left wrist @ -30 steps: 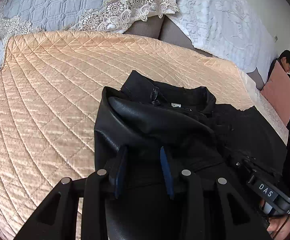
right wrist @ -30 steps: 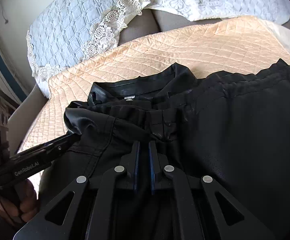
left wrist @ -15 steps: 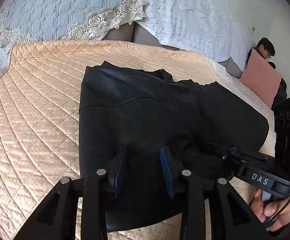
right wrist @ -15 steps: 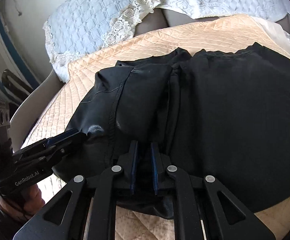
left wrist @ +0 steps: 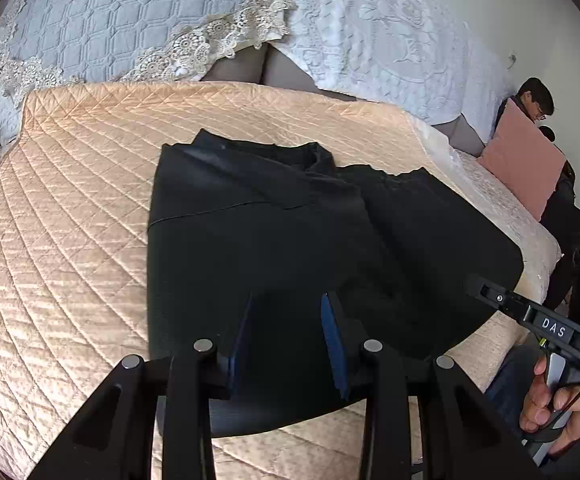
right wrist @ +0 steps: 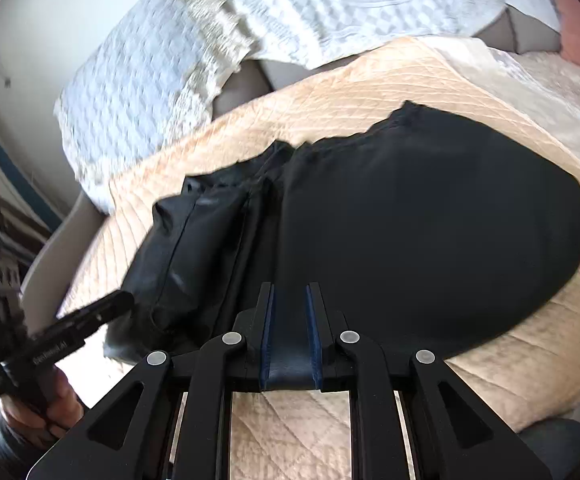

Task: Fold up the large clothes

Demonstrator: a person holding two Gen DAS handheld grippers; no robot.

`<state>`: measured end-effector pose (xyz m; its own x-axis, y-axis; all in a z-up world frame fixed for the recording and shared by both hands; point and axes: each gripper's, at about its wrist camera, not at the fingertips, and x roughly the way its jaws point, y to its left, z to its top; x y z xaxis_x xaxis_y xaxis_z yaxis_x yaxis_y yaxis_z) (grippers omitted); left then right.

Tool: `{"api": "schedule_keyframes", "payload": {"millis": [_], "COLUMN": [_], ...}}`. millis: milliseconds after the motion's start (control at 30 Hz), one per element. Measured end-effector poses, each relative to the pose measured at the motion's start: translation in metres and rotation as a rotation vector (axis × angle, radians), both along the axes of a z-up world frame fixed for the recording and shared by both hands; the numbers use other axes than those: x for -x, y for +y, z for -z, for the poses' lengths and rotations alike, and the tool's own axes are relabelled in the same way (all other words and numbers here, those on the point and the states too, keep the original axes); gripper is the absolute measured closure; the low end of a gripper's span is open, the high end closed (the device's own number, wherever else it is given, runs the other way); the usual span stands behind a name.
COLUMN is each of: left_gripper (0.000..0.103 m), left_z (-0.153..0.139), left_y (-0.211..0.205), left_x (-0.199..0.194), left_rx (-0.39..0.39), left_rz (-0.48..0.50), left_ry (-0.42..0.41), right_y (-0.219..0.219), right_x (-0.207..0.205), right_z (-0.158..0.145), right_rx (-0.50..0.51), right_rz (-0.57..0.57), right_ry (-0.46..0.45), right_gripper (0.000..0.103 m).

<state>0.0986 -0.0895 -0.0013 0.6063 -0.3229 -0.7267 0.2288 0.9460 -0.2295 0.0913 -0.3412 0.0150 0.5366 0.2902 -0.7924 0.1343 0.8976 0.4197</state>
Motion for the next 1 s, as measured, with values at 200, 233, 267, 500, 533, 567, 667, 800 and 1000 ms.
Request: {"api": "schedule_keyframes", "payload": {"millis": [200,233,267,500,533,567,667,800,1000], "left_gripper": [0.067,0.067,0.067,0.066,0.066,0.066,0.065,0.065,0.065], "left_z": [-0.012,-0.011,-0.009,0.019,0.02,0.02,0.018,0.007,-0.003], "left_y": [-0.015,-0.017,-0.019,-0.034,-0.036,-0.037,-0.039,-0.035,-0.03], "left_x": [0.001,-0.001,-0.003,-0.012,-0.014,-0.015,-0.019,-0.021,-0.035], "left_rx": [-0.01,-0.014,-0.019,-0.085,-0.092,-0.091,-0.1,-0.078,-0.068], "left_rz": [0.033,0.035,0.034,0.06,0.062,0.063,0.069,0.072,0.041], "left_ry": [-0.045,-0.043,-0.036,-0.018,-0.021,-0.019,-0.016,-0.004,-0.029], "right_y": [-0.023,-0.027,-0.033,-0.068,-0.073,-0.075,-0.072,-0.083,-0.112], "right_x": [0.004,0.005,0.006,0.008,0.009,0.009,0.01,0.022,0.054], "right_z": [-0.013,-0.014,-0.013,0.016,0.021,0.02,0.014,0.002,-0.011], "right_rx": [-0.015,-0.016,-0.019,-0.015,-0.051,-0.074,-0.047,-0.067,-0.08], "right_rz": [0.053,0.064,0.079,0.164,0.171,0.184,0.166,0.231,0.422], "right_ry": [-0.033,-0.034,-0.033,0.082,0.091,0.083,0.081,0.06,0.07], "right_gripper": [0.078,0.078,0.078,0.065,0.065,0.065,0.065,0.051,0.043]}}
